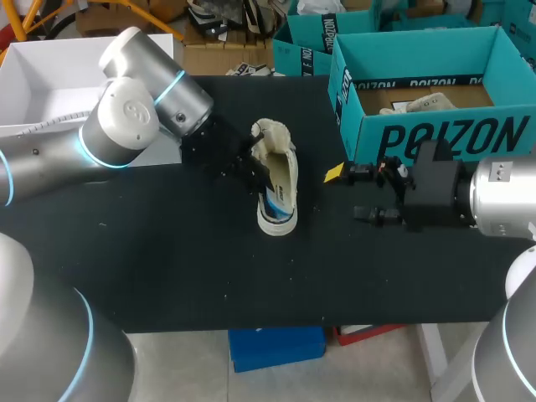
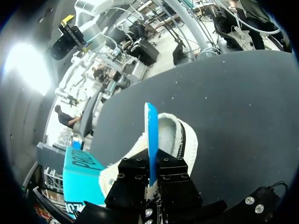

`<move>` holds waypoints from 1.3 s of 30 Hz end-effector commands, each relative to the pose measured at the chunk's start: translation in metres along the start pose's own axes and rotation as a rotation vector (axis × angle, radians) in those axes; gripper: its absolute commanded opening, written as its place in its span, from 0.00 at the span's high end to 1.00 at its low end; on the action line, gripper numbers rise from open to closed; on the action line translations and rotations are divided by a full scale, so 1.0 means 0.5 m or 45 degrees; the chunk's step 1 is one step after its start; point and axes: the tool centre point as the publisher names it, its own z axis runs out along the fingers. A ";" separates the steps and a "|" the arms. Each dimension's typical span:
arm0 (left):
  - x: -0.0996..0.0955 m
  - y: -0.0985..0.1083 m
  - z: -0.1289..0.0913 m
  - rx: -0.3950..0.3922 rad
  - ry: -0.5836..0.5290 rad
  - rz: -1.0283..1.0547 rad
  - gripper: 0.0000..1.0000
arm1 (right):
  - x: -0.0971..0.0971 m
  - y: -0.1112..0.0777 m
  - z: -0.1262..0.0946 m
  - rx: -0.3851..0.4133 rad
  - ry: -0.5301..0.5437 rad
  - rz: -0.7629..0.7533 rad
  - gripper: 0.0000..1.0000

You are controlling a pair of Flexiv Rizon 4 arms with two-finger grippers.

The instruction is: Take the shoe out of the shoebox, open the shoe tongue, remove and reinsert the insole, then place the shoe into the shoebox

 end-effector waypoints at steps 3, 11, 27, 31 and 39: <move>-0.002 0.002 0.001 -0.012 0.016 -0.008 0.93 | 0.001 -0.001 0.001 -0.001 -0.001 0.000 0.00; -0.009 -0.029 -0.005 0.026 -0.018 0.003 0.06 | 0.001 -0.001 0.001 -0.001 -0.001 0.000 0.00; 0.001 -0.086 0.000 0.086 0.003 0.037 0.72 | 0.001 -0.001 0.001 -0.001 -0.001 0.000 0.00; 0.004 -0.086 0.003 0.094 0.015 0.035 0.87 | 0.001 -0.001 0.001 -0.001 -0.001 0.000 0.00; 0.003 -0.079 0.012 0.110 0.033 0.038 1.00 | 0.001 -0.001 0.001 -0.001 -0.001 0.000 0.00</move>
